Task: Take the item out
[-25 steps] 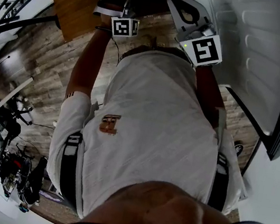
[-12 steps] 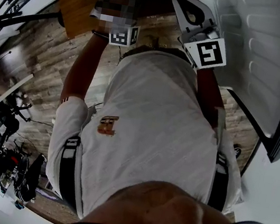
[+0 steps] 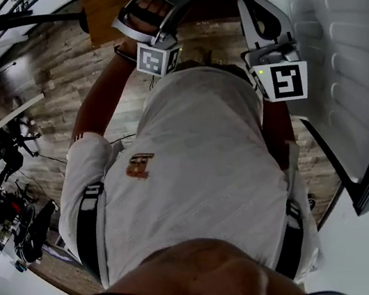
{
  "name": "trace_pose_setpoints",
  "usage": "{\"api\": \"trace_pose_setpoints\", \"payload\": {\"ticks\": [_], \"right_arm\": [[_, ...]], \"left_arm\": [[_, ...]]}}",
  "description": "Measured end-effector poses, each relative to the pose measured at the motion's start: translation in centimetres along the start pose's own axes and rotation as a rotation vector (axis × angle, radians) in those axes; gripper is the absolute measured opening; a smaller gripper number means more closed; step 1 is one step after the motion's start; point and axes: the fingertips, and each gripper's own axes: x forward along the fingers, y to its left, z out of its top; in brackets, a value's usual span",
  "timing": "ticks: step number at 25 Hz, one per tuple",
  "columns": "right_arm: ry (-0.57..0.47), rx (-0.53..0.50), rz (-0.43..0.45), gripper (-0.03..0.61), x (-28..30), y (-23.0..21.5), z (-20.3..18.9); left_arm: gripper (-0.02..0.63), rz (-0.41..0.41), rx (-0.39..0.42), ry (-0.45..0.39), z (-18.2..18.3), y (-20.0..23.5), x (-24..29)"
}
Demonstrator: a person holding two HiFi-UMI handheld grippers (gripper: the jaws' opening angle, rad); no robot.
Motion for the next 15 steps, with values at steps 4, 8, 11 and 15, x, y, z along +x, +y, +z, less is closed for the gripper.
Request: {"api": "trace_pose_setpoints", "payload": {"ticks": [4, 8, 11, 15], "right_arm": [[-0.017, 0.002, 0.0, 0.034, -0.3, -0.2, 1.1], [-0.035, 0.002, 0.0, 0.034, -0.6, -0.1, 1.7], [-0.012, -0.001, 0.013, 0.034, -1.0, 0.2, 1.1], [-0.017, 0.012, 0.016, 0.034, -1.4, 0.0, 1.3]], "left_arm": [[0.028, 0.022, 0.006, -0.029, 1.1, 1.4, -0.6], [0.028, 0.033, 0.012, -0.04, 1.7, 1.8, -1.3], [0.028, 0.043, 0.02, -0.043, 1.8, 2.1, -1.6], [0.028, 0.034, 0.027, -0.047, 2.2, 2.2, -1.5]]}}
